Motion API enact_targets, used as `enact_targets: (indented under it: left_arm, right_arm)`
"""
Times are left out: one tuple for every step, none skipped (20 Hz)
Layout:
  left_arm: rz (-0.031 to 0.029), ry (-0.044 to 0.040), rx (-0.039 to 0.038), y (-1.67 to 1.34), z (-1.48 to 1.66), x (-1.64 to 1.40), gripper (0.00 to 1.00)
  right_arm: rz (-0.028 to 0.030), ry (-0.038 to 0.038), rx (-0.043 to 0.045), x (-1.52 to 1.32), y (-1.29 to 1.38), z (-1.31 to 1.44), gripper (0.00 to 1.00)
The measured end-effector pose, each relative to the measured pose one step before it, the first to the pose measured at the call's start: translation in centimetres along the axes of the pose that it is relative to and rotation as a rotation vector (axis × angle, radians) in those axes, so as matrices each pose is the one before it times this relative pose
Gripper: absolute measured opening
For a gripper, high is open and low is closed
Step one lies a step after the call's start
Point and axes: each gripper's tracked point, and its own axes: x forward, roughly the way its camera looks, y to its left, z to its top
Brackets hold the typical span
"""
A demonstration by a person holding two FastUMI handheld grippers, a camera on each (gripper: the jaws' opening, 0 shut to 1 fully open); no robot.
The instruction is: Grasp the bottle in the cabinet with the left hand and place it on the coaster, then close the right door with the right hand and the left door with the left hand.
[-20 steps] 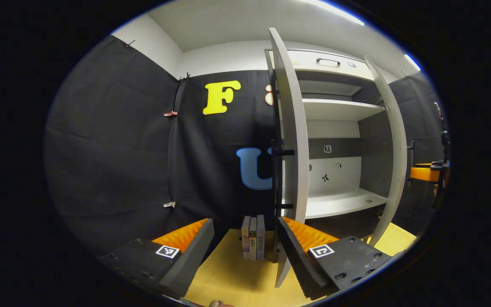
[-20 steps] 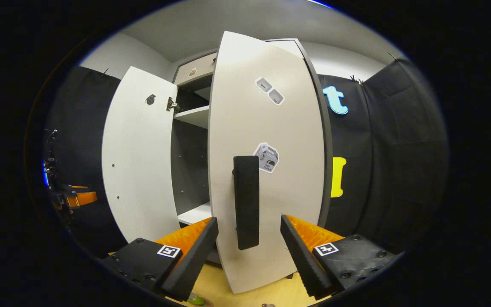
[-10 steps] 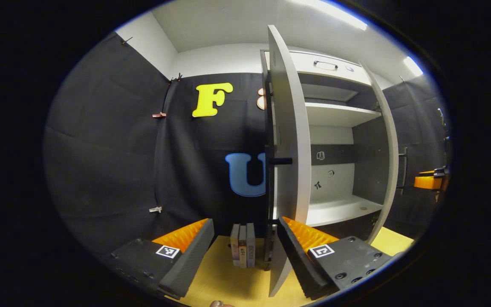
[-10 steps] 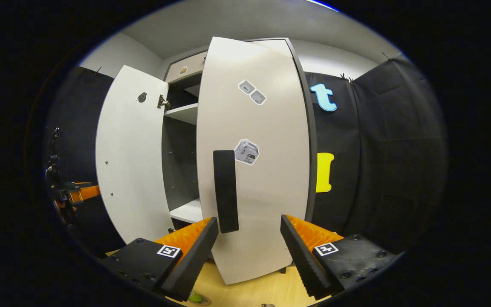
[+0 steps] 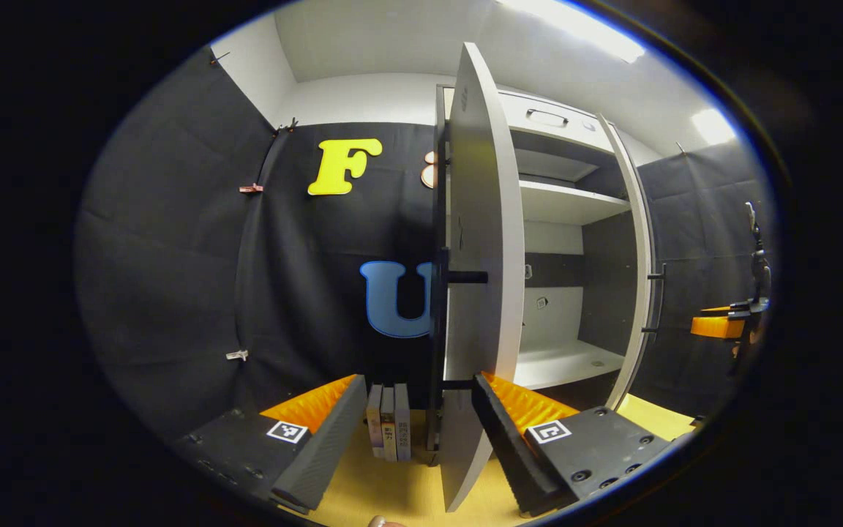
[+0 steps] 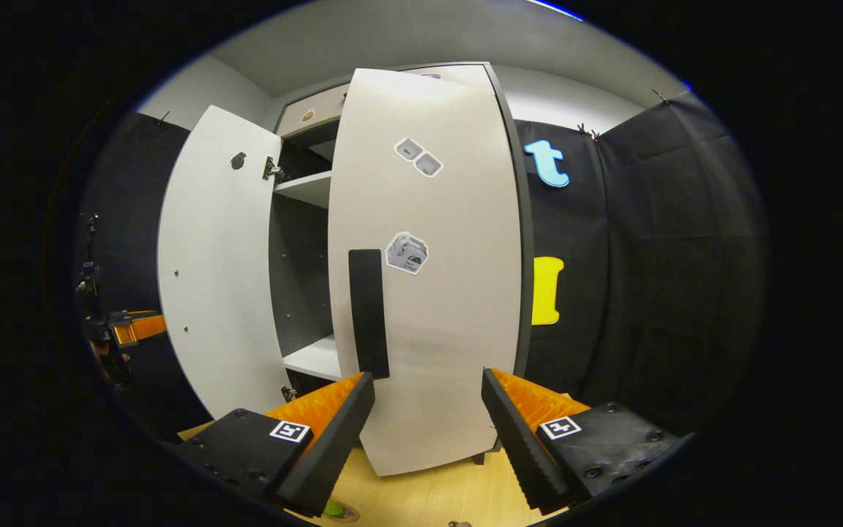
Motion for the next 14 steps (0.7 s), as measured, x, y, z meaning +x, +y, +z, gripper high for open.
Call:
enact_targets:
  left_arm:
    - [-0.01311, 0.00009, 0.00587, -0.681, 0.088, 0.146, 0.93]
    - [-0.01979, -0.00075, -0.00031, -1.028, 0.010, 0.209, 0.93]
    - [-0.02333, 0.00030, -0.00558, -1.206, -0.144, 0.182, 0.93]
    - [-0.02597, -0.00238, -0.00857, -1.148, -0.041, 0.239, 0.93]
    - [-0.02885, -0.00008, -0.00447, -1.112, -0.081, 0.411, 0.93]
    - [-0.02770, -0.00057, -0.00065, -1.207, -0.045, 0.523, 0.93]
    - [-0.02582, -0.00475, 0.00175, -1.277, -0.040, 0.648, 0.93]
    - [-0.02834, 0.00128, 0.01114, -1.185, -0.047, 0.704, 0.94]
    - [-0.02898, 0.00967, 0.01006, -1.270, -0.398, 0.863, 0.93]
    - [-0.03095, 0.00638, 0.00137, -1.097, -0.347, 0.758, 0.93]
    - [-0.03031, 0.01217, -0.01436, -1.253, -0.680, 0.607, 0.93]
    - [-0.04383, 0.01119, -0.02737, -1.224, -0.463, 0.538, 0.93]
    - [-0.03031, 0.00227, -0.02447, -1.368, -0.276, 0.155, 0.95]
    - [-0.01924, -0.00446, -0.00861, -0.792, 0.253, 0.003, 0.94]
  right_arm:
    - [-0.00083, 0.00087, 0.00446, -0.144, -0.038, 0.032, 0.98]
    - [-0.00251, -0.00127, 0.00157, -0.266, -0.175, 0.055, 0.98]
    - [-0.00443, -0.00177, -0.00191, -0.185, -0.198, 0.079, 0.98]
    - [-0.00479, -0.00064, -0.00303, -0.211, -0.176, 0.049, 0.98]
    - [-0.00426, 0.00214, -0.00178, -0.217, -0.184, 0.003, 0.98]
    - [-0.00656, 0.00506, -0.00006, -0.225, -0.274, -0.082, 0.98]
    - [-0.00723, 0.00187, 0.00132, -0.283, -0.269, -0.004, 0.98]
    - [-0.00678, 0.00055, 0.00150, -0.332, -0.333, -0.032, 0.98]
    - [-0.00739, -0.00028, 0.00131, -0.291, -0.339, 0.025, 0.98]
    - [-0.00691, 0.00063, 0.00177, -0.224, -0.304, 0.025, 0.98]
    - [-0.00497, 0.00203, 0.00313, -0.226, -0.258, -0.010, 0.98]
    - [-0.00310, 0.00088, 0.00179, -0.275, -0.149, 0.031, 0.98]
    - [-0.00308, -0.00209, -0.00188, -0.319, -0.097, -0.004, 0.98]
    - [-0.00276, -0.00248, -0.00395, -0.215, -0.123, 0.000, 0.98]
